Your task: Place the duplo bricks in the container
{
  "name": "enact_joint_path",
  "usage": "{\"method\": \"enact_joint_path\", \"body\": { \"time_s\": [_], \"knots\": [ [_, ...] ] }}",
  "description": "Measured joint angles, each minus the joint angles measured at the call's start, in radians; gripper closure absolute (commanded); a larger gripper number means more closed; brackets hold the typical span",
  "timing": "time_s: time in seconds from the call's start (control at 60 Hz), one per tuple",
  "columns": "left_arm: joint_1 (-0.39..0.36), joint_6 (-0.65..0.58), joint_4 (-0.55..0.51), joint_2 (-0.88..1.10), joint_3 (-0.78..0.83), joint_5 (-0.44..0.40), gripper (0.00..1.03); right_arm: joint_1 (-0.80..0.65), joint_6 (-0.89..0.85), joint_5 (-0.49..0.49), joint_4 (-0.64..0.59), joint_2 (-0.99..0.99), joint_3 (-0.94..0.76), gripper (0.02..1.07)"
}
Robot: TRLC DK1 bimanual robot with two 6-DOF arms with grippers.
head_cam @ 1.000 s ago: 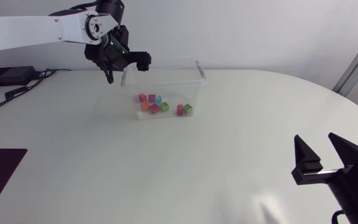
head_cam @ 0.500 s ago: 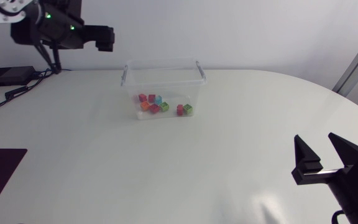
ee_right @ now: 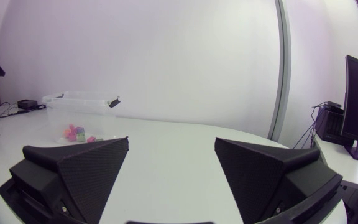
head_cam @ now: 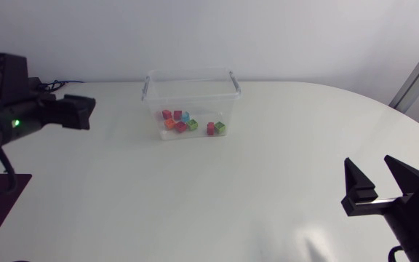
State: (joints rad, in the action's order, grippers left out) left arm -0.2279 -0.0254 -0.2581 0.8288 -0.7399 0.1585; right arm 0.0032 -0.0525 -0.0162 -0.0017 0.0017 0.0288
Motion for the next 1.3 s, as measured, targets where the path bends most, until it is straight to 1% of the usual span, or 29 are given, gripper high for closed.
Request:
{"method": "enact_joint_path", "body": {
  "time_s": [0.067, 0.167, 0.3, 0.6, 1.15, 1.3],
  "knots": [
    [0.011, -0.007, 0.032, -0.106, 0.102, 0.000, 0.04, 0.000, 0.000, 0.000, 0.000, 0.000, 0.000, 0.07],
    [0.017, -0.029, 0.049, -0.246, 0.218, -0.012, 0.04, 0.000, 0.000, 0.000, 0.000, 0.000, 0.000, 0.07],
    [0.032, -0.036, 0.063, -0.362, 0.319, -0.035, 0.04, 0.000, 0.000, 0.000, 0.000, 0.000, 0.000, 0.07],
    [0.095, -0.035, 0.127, -0.515, 0.448, -0.076, 0.04, 0.000, 0.001, 0.001, 0.000, 0.000, 0.000, 0.07],
    [0.212, 0.002, 0.235, -0.797, 0.699, -0.144, 0.04, 0.000, 0.027, 0.013, 0.000, 0.000, 0.000, 0.07],
    [0.221, 0.005, 0.242, -0.821, 0.720, -0.151, 0.04, 0.000, 0.027, 0.013, 0.000, 0.000, 0.000, 0.07]
  ]
}}
